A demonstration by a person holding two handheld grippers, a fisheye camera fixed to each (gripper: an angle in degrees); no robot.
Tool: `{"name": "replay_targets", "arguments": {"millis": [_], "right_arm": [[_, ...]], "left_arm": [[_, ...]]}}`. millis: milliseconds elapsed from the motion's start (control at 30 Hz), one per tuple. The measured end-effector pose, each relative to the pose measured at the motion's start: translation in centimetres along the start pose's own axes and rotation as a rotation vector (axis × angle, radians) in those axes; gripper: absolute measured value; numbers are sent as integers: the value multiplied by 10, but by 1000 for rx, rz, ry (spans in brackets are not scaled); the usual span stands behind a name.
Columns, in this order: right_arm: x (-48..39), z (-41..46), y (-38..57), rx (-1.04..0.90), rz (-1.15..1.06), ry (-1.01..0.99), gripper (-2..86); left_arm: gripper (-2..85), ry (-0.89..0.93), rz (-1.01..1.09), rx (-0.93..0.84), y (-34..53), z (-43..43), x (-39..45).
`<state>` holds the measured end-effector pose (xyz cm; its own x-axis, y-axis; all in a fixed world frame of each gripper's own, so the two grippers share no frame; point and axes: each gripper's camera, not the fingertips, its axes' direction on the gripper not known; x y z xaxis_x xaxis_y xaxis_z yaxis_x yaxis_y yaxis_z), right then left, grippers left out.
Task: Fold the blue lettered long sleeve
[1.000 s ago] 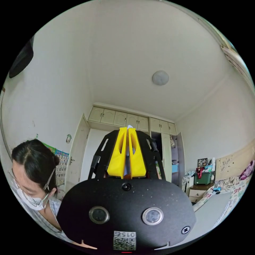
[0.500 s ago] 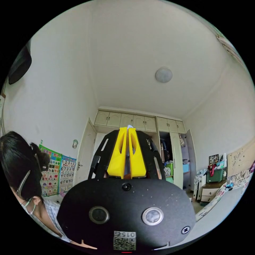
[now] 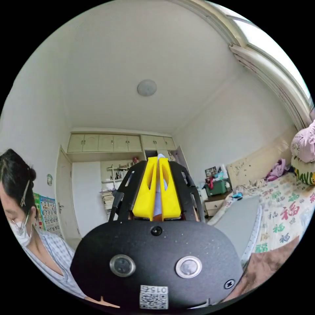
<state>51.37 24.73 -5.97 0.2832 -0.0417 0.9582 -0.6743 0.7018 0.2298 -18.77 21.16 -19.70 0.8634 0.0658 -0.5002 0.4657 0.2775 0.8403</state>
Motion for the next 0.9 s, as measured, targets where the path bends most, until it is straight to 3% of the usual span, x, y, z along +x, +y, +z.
{"name": "replay_targets", "arguments": {"millis": [267, 433, 600, 633, 733, 800, 833, 900], "right_arm": [[176, 85, 153, -736, 161, 559, 8], [184, 108, 145, -652, 170, 718, 42], [133, 172, 82, -504, -96, 993, 69], [126, 179, 75, -478, -115, 983, 66], [83, 231, 42, -428, -246, 641, 43], [60, 303, 37, -500, -353, 321, 51], [58, 325, 40, -537, -367, 253, 56], [53, 414, 63, -744, -418, 42, 93]], "left_arm": [[9, -27, 121, -297, 43, 66, -17], [11, 94, 171, -303, 52, 71, -33], [13, 145, 55, -304, 65, 76, -64], [14, 175, 39, -323, 63, 81, -66], [15, 174, 123, -371, 58, 92, -48], [16, 182, 170, -394, 60, 96, -36], [16, 204, 183, -406, 61, 98, -30], [17, 231, 190, -414, 63, 100, -24]]}}
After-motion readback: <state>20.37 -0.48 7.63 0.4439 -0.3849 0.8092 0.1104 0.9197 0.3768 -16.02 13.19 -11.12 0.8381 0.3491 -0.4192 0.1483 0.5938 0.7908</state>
